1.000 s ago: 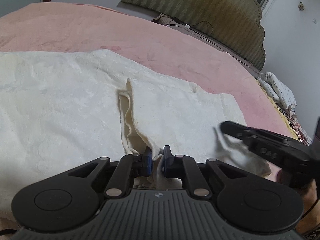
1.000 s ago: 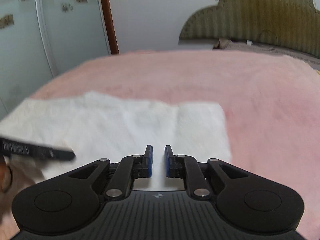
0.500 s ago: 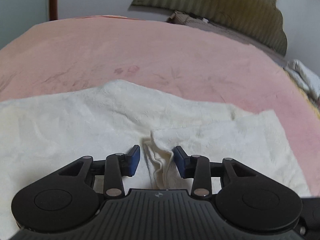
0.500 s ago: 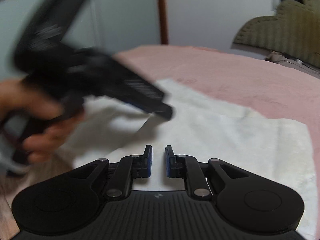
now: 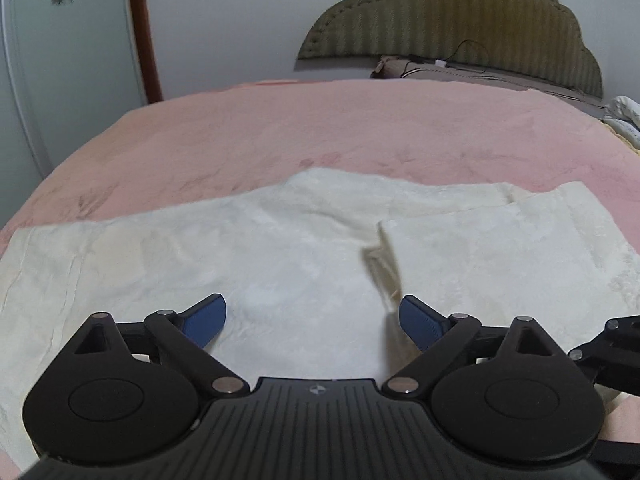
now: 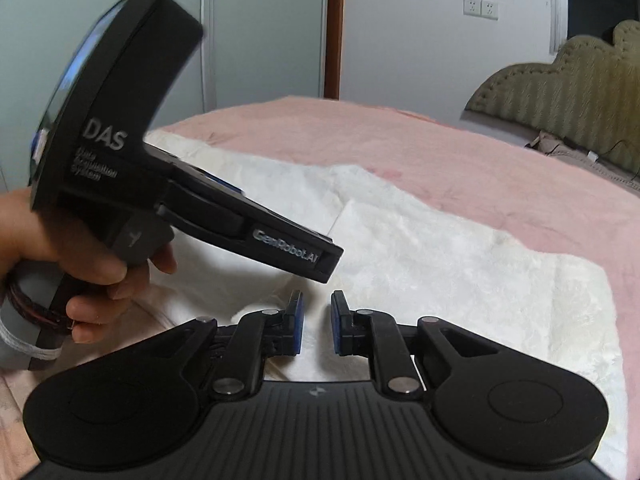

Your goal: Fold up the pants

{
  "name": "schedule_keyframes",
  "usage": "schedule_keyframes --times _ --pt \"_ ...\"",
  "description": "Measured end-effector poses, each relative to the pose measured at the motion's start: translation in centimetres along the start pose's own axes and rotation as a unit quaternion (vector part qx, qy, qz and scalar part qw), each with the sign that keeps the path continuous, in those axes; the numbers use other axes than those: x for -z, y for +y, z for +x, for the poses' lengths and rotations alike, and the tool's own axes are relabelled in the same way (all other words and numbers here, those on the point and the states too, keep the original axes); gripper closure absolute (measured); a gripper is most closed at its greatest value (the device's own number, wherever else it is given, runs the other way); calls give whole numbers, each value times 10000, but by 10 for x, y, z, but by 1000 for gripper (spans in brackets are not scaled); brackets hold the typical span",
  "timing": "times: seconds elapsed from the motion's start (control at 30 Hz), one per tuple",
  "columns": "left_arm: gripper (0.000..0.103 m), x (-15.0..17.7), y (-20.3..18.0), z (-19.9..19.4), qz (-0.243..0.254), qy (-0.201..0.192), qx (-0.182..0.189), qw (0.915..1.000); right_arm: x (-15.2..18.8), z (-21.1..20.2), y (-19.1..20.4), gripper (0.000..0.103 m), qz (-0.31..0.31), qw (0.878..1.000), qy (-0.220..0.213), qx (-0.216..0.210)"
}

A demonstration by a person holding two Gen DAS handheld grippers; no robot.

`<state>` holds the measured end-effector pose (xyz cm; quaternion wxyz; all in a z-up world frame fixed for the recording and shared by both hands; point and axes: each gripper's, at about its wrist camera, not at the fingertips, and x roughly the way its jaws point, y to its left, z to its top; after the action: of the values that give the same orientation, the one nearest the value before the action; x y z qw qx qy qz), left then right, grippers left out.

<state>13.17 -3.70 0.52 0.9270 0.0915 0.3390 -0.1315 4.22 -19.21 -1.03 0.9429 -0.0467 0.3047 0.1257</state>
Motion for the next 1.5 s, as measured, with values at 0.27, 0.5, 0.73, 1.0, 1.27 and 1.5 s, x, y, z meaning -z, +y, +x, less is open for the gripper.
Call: schedule_keyframes --times 0.27,0.5,0.73,1.0,1.27,1.5 --pt "7 9 4 -5 -72 -10 -62 10000 7 0 3 88 41 9998 -94 152" --pt "5 14 16 -10 -241 -14 -102 9997 11 -6 5 88 478 9980 -89 411" --pt "2 19 17 -14 -252 -40 -132 9996 15 -8 6 84 521 9976 -94 447" --pt "0 26 18 -22 -287 -6 -345 9990 12 -14 -2 72 738 9946 -316 654" --pt "0 35 17 -22 -256 -151 -378 9988 11 -5 2 64 614 9947 -156 807" --pt "0 43 18 -25 -307 -308 -334 9985 14 -1 -16 20 1167 9872 -70 1083"
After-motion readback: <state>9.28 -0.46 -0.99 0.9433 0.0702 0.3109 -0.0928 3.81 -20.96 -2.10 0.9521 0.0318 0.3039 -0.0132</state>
